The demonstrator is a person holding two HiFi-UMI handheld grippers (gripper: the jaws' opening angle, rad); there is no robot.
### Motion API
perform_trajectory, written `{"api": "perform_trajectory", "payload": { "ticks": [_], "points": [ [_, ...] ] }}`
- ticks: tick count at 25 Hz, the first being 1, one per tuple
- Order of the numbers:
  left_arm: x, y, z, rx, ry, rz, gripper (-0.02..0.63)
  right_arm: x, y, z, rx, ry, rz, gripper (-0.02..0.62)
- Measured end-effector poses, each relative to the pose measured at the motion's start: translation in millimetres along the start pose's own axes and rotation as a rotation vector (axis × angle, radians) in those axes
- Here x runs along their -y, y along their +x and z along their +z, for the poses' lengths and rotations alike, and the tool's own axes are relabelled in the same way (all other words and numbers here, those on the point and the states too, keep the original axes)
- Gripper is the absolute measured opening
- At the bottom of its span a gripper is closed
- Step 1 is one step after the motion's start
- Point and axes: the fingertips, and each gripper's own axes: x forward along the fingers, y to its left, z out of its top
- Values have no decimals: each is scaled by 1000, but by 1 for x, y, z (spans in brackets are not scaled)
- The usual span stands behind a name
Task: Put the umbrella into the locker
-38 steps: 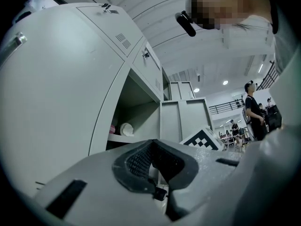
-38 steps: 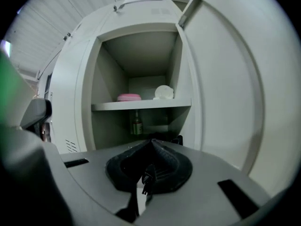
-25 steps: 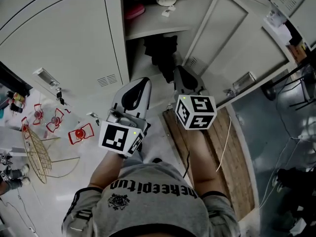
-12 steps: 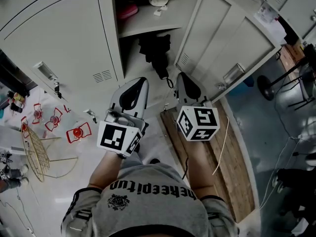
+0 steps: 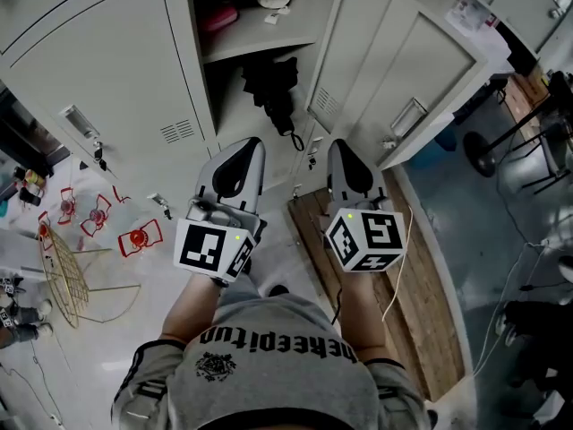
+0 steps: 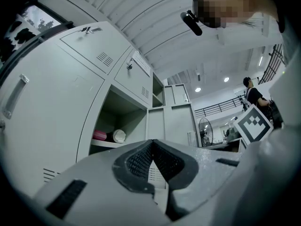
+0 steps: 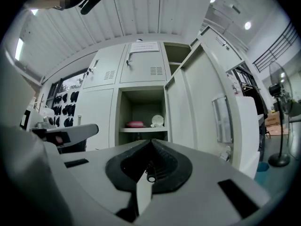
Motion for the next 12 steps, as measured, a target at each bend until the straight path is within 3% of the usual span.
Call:
{"api": "perform_trajectory", "payload": {
  "ticks": [12],
  "points": [
    [31, -6, 4, 19, -15, -14, 5, 15, -49, 8, 33, -7, -39, 3]
  ]
}}
